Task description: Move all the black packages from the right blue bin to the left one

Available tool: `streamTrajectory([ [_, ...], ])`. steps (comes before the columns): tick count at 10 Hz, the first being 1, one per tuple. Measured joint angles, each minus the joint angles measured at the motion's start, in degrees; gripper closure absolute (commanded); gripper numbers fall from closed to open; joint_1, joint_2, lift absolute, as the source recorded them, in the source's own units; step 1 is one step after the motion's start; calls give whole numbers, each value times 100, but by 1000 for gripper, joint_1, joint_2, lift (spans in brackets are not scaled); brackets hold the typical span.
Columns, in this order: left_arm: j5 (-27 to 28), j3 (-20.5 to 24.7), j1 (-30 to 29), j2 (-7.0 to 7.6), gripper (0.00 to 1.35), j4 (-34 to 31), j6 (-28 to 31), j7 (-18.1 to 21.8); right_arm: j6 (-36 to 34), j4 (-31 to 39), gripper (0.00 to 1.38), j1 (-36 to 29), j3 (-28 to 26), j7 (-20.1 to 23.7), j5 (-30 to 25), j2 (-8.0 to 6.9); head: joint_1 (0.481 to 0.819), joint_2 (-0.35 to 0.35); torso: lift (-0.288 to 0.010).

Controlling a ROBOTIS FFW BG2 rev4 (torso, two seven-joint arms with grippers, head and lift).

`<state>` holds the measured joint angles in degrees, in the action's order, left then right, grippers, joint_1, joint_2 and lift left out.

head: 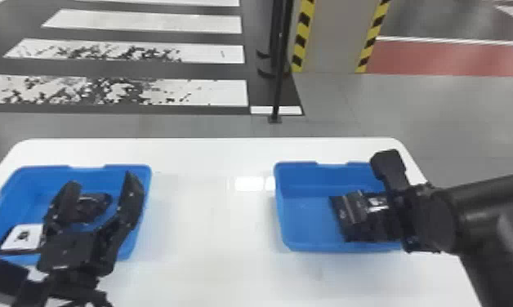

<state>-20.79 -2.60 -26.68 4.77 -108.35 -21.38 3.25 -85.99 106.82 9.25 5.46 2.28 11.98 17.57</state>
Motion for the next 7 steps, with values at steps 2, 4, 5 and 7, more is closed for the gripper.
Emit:
streamTrajectory([
  [2,0,-13,-9,-1,104,0,15,0,426,-137,1084,-9,35,62,162,-6,695,-48,-132],
  [4,10,-40,-17,6,104,0,25,0,1083,-125,1141,-219,-44,96,243,-42,695,-37,-132],
  [5,11,-44,-18,6,104,0,14,0,1508,55,1141,-480,-219,150,264,-96,695,-35,-132],
  [7,11,-43,-25,7,104,0,-30,0,2452,272,1141,-930,-643,453,496,-214,695,-26,-132],
])
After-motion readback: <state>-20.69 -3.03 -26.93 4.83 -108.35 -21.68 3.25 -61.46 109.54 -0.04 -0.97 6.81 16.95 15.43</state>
